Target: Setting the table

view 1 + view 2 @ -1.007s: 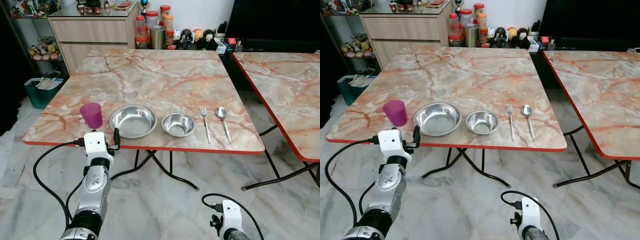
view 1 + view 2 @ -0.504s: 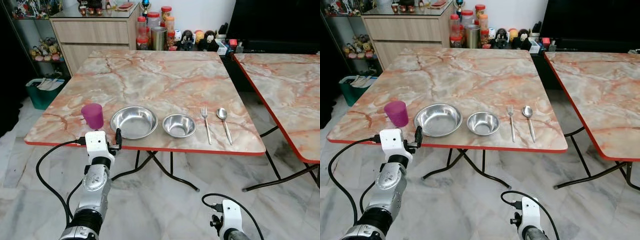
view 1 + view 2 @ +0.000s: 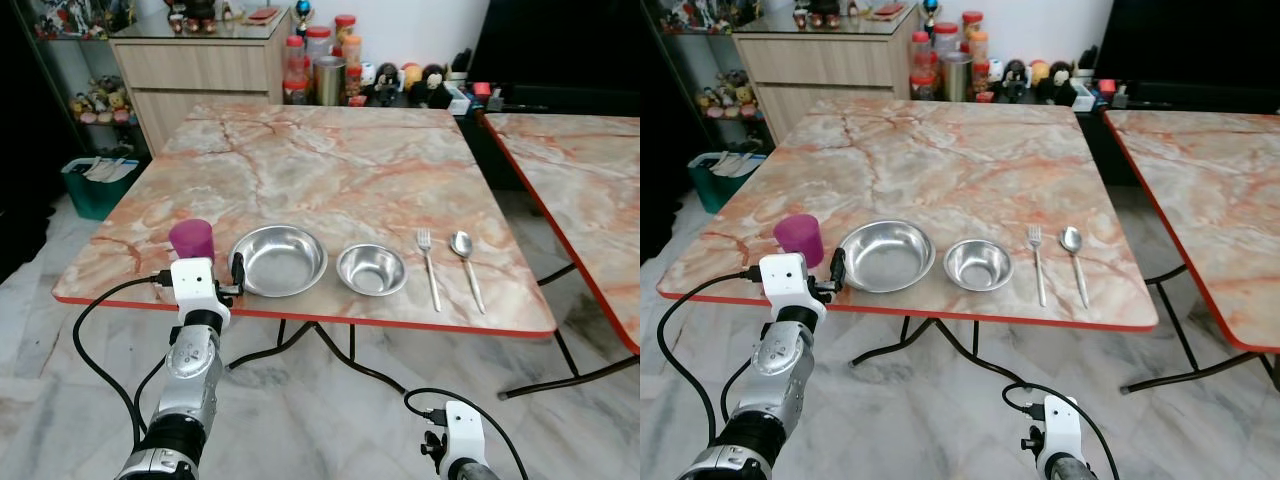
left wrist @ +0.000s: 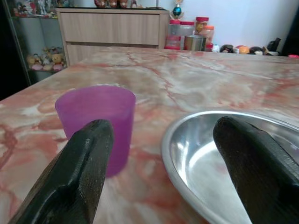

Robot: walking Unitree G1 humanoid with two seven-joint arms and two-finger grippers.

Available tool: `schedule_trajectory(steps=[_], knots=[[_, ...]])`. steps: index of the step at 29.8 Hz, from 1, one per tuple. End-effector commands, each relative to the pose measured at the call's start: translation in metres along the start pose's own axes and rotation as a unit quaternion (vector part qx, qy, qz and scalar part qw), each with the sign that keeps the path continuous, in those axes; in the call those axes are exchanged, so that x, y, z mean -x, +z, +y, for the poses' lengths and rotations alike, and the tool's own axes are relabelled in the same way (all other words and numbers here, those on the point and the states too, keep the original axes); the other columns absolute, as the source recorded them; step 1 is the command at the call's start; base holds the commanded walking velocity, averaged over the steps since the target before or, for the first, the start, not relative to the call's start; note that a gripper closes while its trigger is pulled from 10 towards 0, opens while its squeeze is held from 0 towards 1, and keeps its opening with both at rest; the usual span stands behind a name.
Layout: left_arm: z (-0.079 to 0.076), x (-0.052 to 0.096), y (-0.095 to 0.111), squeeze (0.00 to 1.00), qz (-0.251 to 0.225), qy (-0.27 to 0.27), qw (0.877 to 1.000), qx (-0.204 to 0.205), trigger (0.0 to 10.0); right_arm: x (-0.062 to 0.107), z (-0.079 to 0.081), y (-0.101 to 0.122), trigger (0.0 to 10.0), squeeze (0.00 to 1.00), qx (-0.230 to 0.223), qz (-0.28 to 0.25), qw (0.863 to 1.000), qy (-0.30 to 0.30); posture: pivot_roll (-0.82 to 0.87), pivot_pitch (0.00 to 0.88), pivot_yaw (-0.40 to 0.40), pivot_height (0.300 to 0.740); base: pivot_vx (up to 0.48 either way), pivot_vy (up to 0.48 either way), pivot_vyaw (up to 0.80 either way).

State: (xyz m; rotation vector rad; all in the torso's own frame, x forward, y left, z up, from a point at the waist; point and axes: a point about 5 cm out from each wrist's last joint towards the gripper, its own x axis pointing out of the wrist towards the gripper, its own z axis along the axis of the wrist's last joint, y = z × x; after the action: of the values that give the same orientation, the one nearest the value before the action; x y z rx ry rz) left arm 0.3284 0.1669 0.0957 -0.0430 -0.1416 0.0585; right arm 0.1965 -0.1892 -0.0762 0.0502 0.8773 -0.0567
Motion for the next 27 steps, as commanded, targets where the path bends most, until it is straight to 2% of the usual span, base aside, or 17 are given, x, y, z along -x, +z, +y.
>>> schedule_trajectory(steps=[1, 10, 22, 27], knots=[[-0.002, -0.006, 0.008, 0.0, -0.012, -0.005, 1.0, 0.0, 10.0, -0.001, -0.001, 0.005, 10.0, 0.0, 0.001, -0.008, 1.0, 0.0, 0.01, 0.0, -0.01, 0.74, 0.337, 0.0, 0.0], [-0.001, -0.003, 0.009, 0.0, -0.024, -0.005, 1.0, 0.005, 10.0, -0.001, 0.002, 0.004, 10.0, 0.0, 0.003, -0.007, 1.0, 0.004, 0.02, 0.0, -0.016, 0.74, 0.332, 0.0, 0.0], [0.008, 0.006, 0.012, 0.0, -0.03, -0.004, 1.0, 0.008, 10.0, 0.0, 0.001, 0.0, 10.0, 0.0, 0.004, -0.003, 1.0, 0.004, 0.03, 0.0, -0.01, 0.74, 0.0, 0.0, 0.0], [0.011, 0.013, 0.011, 0.0, -0.008, -0.017, 1.0, 0.024, 10.0, 0.001, 0.001, -0.002, 10.0, 0.0, 0.002, -0.001, 1.0, 0.003, 0.03, 0.0, -0.002, 0.74, 0.0, 0.0, 0.0]])
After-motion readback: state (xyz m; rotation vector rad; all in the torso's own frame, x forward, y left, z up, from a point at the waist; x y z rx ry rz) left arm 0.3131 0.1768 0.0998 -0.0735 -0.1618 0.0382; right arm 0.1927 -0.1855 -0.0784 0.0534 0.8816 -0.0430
